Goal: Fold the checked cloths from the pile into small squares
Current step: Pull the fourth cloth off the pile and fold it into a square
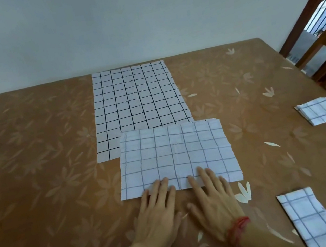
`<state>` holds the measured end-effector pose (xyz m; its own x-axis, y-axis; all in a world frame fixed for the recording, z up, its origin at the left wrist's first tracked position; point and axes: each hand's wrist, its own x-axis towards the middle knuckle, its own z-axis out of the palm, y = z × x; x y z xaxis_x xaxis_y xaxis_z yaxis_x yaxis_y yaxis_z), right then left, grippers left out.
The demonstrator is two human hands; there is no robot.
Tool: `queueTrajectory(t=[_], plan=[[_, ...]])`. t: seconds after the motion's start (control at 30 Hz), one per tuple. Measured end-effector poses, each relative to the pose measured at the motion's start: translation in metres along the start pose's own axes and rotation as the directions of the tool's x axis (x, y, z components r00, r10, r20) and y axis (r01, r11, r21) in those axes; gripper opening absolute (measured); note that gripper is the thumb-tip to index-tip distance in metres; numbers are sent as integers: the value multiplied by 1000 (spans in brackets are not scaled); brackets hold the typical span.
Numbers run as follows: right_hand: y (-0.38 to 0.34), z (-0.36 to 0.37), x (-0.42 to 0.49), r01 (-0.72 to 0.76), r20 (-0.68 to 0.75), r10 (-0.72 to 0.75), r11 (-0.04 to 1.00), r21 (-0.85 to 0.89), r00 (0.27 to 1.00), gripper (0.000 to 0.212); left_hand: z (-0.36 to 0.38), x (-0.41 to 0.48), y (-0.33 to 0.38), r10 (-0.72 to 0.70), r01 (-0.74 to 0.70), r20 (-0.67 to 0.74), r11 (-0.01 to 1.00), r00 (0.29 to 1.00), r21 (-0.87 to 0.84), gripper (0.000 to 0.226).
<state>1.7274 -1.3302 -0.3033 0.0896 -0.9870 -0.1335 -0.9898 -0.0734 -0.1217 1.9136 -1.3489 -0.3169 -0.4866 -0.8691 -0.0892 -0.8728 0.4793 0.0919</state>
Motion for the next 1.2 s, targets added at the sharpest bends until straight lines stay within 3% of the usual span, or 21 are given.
queueTrajectory(t=[0.2, 0.57, 0.73, 0.9, 1.03, 1.2], plan=[[6, 9, 11, -67, 116, 71, 997, -34, 991, 64, 3, -3, -2, -17, 17, 15, 1000, 1000, 4, 58], [27, 2, 3, -17, 205, 29, 998, -60, 978, 77, 3, -23, -23, 5, -2, -49, 998, 999, 69, 54], [29, 1, 5, -40, 221, 51, 998, -54, 974, 87, -2, -24, -30, -23, 26, -39, 997, 999, 67, 55], [18, -3, 7, -18, 188, 12, 999, 27, 982, 71, -10, -14, -28, -7, 9, -34, 998, 999, 54, 53], [12, 2, 3, 45, 216, -42, 999, -10, 976, 74, -1, -17, -29, -6, 5, 30, 999, 1000, 39, 57], [34, 4, -1, 16, 220, 1, 997, -75, 975, 85, 1, -28, -43, -31, 25, 72, 997, 997, 76, 63]])
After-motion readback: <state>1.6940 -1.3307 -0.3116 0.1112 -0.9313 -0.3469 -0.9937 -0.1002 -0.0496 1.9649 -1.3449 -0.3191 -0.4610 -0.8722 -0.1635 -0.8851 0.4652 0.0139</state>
